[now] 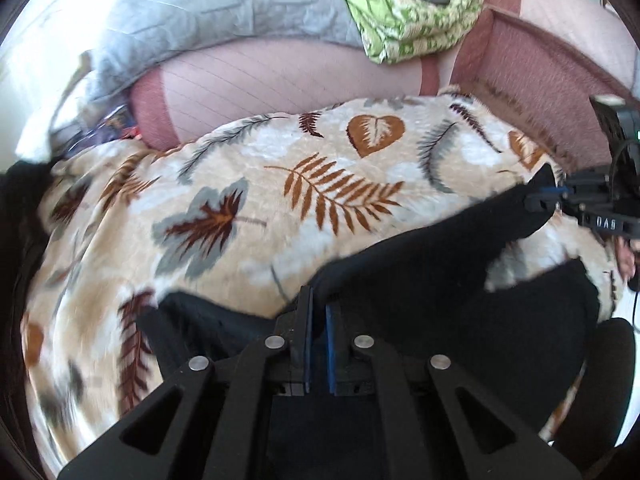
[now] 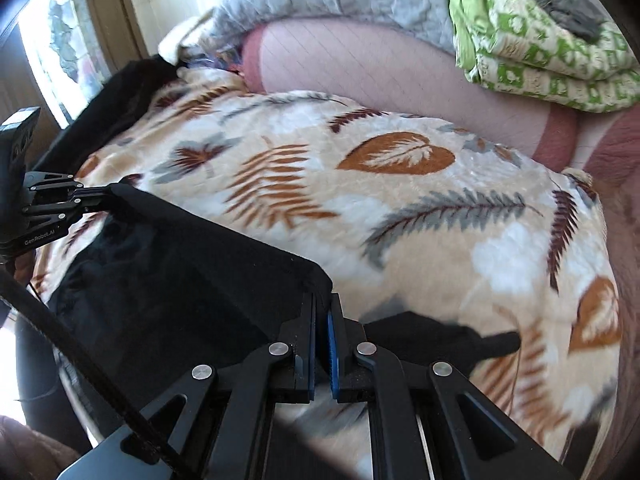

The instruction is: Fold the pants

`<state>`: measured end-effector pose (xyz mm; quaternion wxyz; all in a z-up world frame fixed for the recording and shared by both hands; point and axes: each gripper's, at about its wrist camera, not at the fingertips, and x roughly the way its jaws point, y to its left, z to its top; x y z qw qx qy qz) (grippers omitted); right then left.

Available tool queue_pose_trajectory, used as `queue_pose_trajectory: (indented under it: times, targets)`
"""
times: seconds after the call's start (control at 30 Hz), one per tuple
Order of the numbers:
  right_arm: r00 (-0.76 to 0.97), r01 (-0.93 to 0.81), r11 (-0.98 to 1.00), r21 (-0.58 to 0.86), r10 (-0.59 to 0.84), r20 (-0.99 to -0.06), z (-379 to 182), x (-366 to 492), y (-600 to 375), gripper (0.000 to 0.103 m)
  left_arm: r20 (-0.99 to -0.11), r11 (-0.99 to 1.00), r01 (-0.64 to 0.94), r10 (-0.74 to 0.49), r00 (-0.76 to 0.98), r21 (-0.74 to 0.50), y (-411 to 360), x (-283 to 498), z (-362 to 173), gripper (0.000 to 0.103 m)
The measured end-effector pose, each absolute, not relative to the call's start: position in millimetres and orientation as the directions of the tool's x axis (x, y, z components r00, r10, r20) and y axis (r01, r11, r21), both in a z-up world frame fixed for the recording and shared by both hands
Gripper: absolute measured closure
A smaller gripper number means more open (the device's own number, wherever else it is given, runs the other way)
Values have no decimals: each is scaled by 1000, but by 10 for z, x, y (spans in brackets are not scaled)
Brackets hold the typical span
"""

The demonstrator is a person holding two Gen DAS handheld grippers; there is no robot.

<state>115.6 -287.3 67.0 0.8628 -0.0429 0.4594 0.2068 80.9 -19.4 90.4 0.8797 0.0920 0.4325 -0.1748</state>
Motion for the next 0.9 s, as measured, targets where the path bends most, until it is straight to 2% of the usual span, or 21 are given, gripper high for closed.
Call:
queue_pose_trajectory:
  times: [0.13, 0.23, 0.47, 0.73, 0.8, 0.87, 0.9]
  targets:
    - [489, -392, 904, 167, 359, -795, 663, 529, -2798, 98, -772, 936, 352, -215, 598, 11, -110, 214, 888, 98]
    - [468, -387, 901, 194, 374, -801, 541, 112, -2733, 98, -770, 946, 322, -231, 594, -35, -22, -239, 792, 98]
    - [394, -346, 900, 265, 396, -830, 141, -600, -2683, 98, -826, 960, 246, -246, 508, -134, 57, -881, 382, 96]
    - [357, -280, 919, 277, 367, -859, -106, -941, -2735, 94, -866, 969, 246, -113, 487, 12, -21, -1203, 265, 90]
    - [362, -260, 919, 295, 376, -853, -78, -1021, -2816, 87, -861, 972, 236, -109, 498, 13, 38, -1256, 333, 84]
    - [402, -229, 929, 291, 363, -841, 44, -1092, -2979, 79, -847, 978, 208, -103, 521, 9, 145, -1297, 433, 63]
    - [421, -213, 934, 288, 354, -835, 102, -1112, -3032, 73, -837, 982, 186, -98, 538, 5, 202, -1313, 492, 61]
